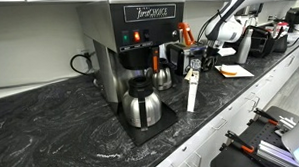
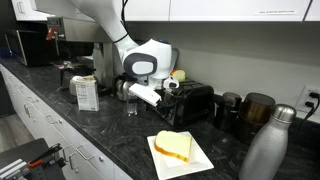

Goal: Push the right lever on the toaster downwards

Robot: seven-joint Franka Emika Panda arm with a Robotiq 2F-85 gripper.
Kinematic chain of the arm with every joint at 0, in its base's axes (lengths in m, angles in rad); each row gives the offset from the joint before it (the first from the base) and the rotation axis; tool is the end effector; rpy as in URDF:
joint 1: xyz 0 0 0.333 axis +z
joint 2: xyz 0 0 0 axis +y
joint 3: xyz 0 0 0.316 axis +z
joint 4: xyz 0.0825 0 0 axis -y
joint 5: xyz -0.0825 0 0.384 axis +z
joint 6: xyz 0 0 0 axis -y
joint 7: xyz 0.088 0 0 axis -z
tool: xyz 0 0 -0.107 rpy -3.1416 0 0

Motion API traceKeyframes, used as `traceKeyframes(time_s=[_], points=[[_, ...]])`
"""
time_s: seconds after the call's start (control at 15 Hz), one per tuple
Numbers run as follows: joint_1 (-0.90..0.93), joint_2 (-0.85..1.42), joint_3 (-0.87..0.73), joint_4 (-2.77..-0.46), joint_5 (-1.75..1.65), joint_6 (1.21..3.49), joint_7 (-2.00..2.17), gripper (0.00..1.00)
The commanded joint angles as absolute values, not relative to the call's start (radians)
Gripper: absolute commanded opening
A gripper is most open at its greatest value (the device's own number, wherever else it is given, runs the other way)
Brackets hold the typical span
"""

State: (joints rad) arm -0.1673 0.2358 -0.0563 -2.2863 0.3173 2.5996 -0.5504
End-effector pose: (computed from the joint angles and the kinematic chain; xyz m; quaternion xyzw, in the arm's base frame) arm 0.5245 -0.1259 0.2561 -0.9955 -0.0313 -0.0666 0.0595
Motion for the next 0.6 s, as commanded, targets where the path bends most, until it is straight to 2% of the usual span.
traceKeyframes(time_s=[0.0, 0.53], points=[[-0.198, 0.248, -0.026, -2.272, 0.332, 2.606, -0.562, 1.0], [-0.204, 0.249, -0.023, -2.27, 0.332, 2.606, -0.562, 1.0]])
